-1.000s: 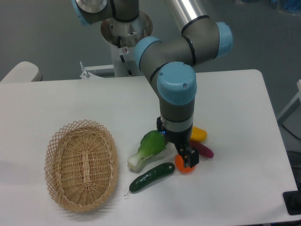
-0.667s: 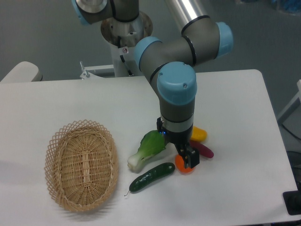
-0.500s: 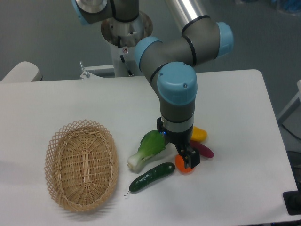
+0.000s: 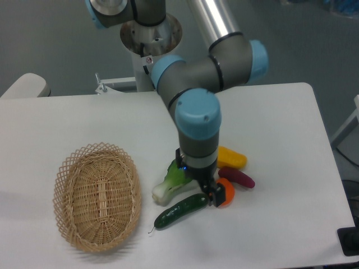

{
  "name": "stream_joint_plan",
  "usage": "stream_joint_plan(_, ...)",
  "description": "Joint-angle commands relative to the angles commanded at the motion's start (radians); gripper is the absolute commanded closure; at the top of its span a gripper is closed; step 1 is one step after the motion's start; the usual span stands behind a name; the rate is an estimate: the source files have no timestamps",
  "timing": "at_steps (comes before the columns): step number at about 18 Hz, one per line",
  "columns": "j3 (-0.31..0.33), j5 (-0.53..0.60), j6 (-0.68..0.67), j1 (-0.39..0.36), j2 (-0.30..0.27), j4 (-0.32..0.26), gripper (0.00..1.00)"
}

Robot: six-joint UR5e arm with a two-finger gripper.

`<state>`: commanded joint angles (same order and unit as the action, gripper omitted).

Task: Pick up the cucumber from the table
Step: 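Move the gripper over the green cucumber and lower toward it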

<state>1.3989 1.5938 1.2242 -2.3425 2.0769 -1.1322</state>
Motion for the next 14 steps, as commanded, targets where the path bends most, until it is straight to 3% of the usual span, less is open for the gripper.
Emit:
stream_joint_plan(5,0.015,0.138,-0.022,0.035,0.066,0.074,0.00)
stream_joint_plan(9,0.005,0.141,0.004,0.037,0.097,0.083,0.00)
stream_joint_plan(14,0.000,0.140,0.152,0.031,0.129,0.087,0.00)
